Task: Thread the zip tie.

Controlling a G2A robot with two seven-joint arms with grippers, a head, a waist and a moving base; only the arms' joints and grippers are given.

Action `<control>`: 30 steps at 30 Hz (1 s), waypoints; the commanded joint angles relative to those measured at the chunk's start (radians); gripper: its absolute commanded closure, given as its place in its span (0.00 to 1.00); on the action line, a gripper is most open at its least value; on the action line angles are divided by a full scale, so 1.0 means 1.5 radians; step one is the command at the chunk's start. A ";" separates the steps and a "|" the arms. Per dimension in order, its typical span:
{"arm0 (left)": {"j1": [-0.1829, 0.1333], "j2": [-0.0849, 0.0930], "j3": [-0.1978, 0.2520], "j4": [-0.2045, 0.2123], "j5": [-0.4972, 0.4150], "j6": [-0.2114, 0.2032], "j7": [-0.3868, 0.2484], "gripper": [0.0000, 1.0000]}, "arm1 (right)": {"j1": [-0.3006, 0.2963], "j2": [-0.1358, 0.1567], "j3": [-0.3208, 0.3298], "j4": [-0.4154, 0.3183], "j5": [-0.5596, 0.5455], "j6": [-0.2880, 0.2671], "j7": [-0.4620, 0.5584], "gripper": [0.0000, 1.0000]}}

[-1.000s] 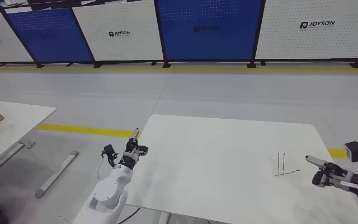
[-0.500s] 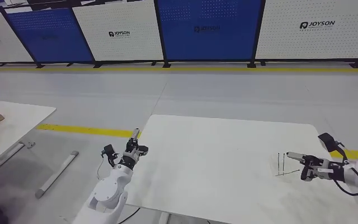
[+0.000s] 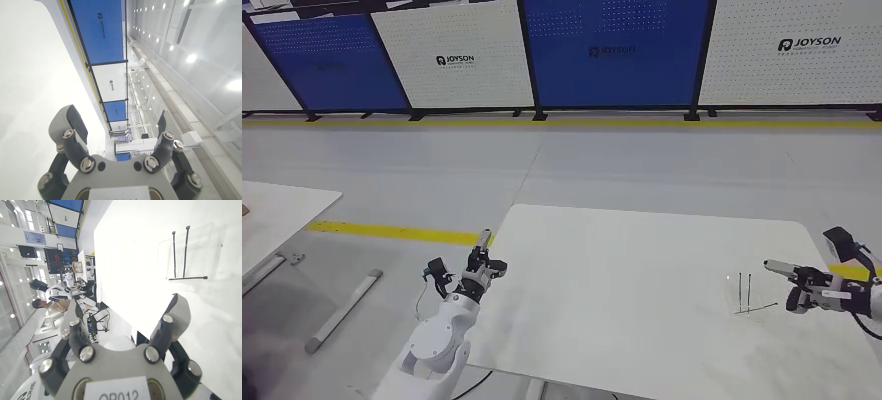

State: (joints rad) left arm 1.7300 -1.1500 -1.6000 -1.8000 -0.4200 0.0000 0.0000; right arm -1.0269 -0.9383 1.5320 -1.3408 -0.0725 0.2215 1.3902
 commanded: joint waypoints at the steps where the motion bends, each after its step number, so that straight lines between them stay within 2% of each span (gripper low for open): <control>1: 0.000 0.000 0.000 0.000 0.000 0.000 0.000 0.00 | 0.025 0.009 -0.029 0.014 0.001 0.009 0.000 0.00; 4: 0.000 0.000 0.000 0.000 0.000 0.000 0.000 0.00 | 0.062 0.018 -0.092 0.038 0.001 0.025 0.000 0.00; 9: 0.000 0.000 0.000 0.000 0.000 0.000 0.000 0.00 | 0.150 0.025 -0.232 0.108 -0.015 0.051 0.000 0.00; 12: 0.000 0.000 0.000 0.000 0.000 0.000 0.000 0.00 | 0.189 0.024 -0.283 0.151 0.024 0.034 0.000 0.00; 24: 0.000 0.000 0.000 0.000 0.000 0.000 0.000 0.00 | 0.189 0.024 -0.283 0.151 0.024 0.034 0.000 0.00; 25: 0.000 0.000 0.000 0.000 0.000 0.000 0.000 0.00 | 0.192 0.026 -0.279 0.149 0.014 0.022 -0.010 0.00; 27: 0.000 0.000 0.000 0.000 0.000 0.000 0.000 0.00 | 0.184 0.033 -0.269 0.149 -0.023 -0.029 -0.034 0.00; 30: 0.000 0.000 0.000 0.000 0.000 0.000 0.000 0.00 | 0.177 0.043 -0.251 0.158 -0.044 -0.078 -0.028 0.00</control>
State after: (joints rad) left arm 1.7300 -1.1500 -1.6000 -1.8000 -0.4200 0.0000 0.0000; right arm -0.7608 -0.8784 1.1472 -1.1123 -0.1272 0.1422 1.3395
